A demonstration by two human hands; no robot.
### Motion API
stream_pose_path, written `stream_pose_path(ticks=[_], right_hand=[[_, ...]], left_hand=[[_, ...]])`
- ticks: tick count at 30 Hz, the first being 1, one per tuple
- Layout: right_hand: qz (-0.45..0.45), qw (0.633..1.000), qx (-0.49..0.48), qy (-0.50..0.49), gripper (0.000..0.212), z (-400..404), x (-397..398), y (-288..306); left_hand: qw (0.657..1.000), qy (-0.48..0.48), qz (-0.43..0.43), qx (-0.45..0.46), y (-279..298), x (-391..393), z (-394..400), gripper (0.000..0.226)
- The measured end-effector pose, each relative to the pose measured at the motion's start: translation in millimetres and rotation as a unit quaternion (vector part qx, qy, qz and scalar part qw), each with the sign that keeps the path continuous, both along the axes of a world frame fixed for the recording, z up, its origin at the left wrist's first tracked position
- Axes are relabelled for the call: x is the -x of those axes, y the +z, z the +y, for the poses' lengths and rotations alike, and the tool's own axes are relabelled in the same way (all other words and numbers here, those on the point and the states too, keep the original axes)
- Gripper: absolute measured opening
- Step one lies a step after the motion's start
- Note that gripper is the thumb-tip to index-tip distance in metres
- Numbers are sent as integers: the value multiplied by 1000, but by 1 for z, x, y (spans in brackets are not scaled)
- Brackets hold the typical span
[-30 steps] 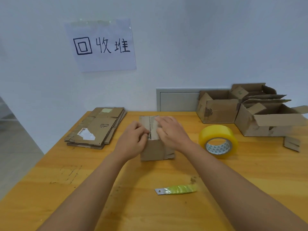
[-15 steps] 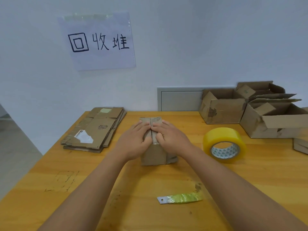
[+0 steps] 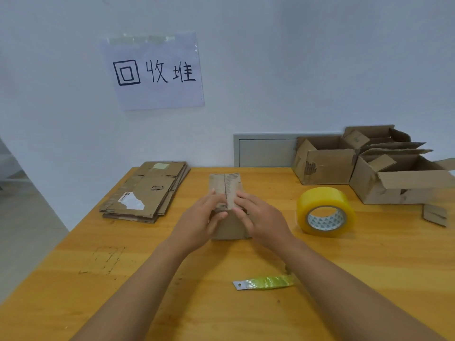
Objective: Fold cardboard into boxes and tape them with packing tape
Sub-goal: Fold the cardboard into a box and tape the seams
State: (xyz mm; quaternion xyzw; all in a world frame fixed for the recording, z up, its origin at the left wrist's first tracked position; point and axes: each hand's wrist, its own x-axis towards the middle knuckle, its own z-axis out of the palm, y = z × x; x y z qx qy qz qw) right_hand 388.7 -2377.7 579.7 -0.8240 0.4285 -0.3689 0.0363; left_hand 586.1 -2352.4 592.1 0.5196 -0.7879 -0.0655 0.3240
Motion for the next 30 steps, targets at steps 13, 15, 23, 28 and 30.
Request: stream_pose_path(ticks=[13, 15, 23, 28, 30], right_hand=[[103, 991, 15, -78, 45, 7, 93, 56], [159, 976, -30, -147, 48, -3, 126, 64], [180, 936, -252, -170, 74, -29, 147, 64], [83, 945, -257, -185, 57, -31, 163, 52], [54, 947, -254, -191, 45, -30, 170, 47]], left_hand=[[986, 94, -82, 114, 14, 37, 25, 28], [984, 35, -68, 163, 12, 60, 27, 27], [982, 44, -115, -140, -15, 162, -17, 37], [961, 73, -157, -214, -20, 164, -40, 29], [959, 76, -144, -233, -23, 161, -45, 20]])
